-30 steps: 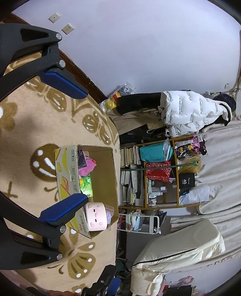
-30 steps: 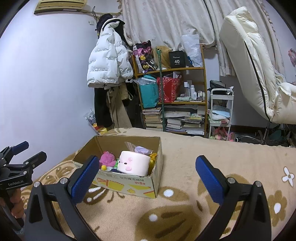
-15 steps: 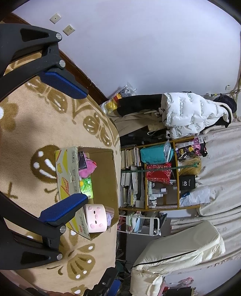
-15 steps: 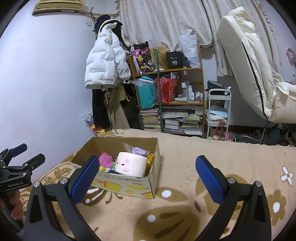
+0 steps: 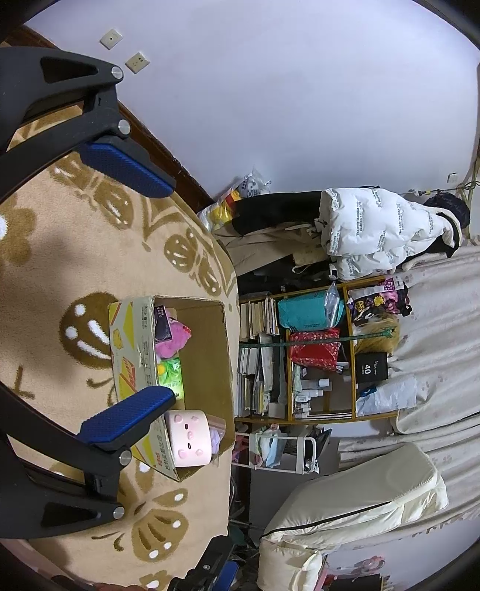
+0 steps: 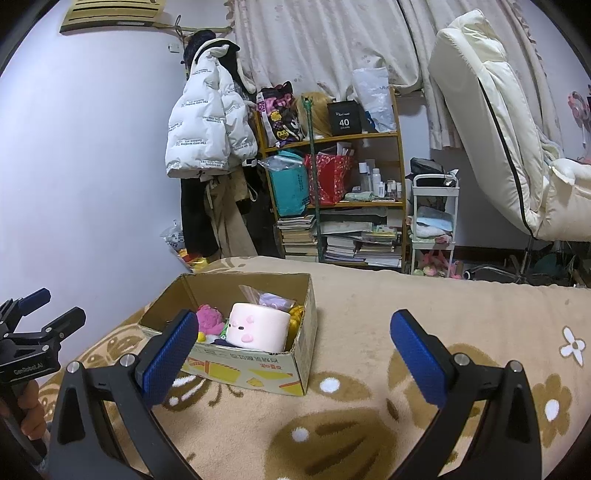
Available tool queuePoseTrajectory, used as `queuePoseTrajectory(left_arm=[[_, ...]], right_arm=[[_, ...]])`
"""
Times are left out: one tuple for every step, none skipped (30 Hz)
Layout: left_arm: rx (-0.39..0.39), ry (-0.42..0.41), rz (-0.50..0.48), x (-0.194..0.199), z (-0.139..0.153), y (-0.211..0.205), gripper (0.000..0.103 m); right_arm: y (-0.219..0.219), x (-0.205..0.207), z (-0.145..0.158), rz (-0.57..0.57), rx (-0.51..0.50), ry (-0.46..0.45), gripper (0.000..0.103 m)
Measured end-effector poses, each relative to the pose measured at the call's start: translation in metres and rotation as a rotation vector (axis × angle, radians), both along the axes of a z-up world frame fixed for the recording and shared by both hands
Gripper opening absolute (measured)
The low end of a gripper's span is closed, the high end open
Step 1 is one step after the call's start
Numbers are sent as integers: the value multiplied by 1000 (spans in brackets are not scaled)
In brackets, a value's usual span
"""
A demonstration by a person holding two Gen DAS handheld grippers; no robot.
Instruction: Organize soft objects
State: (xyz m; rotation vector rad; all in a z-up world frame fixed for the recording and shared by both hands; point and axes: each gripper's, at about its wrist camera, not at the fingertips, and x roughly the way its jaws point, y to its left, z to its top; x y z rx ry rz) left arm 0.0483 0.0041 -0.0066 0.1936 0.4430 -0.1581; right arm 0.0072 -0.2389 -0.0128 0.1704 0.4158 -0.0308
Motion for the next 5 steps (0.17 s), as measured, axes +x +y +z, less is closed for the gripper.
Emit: queuePoseTrajectory(left_arm=[[-3,0,-1,0,0,0,101],[-5,1,-2,0,1,1,101],[-5,0,0,0,2,1,101],[-5,1,2,0,1,1,101],[-5,1,2,0,1,1,101]], right_arm=[[0,0,0,0,1,0,103],[0,0,0,0,1,1,103],[0,0,0,0,1,1,103],[0,0,0,0,1,1,103],[0,0,0,-1,1,1,103]])
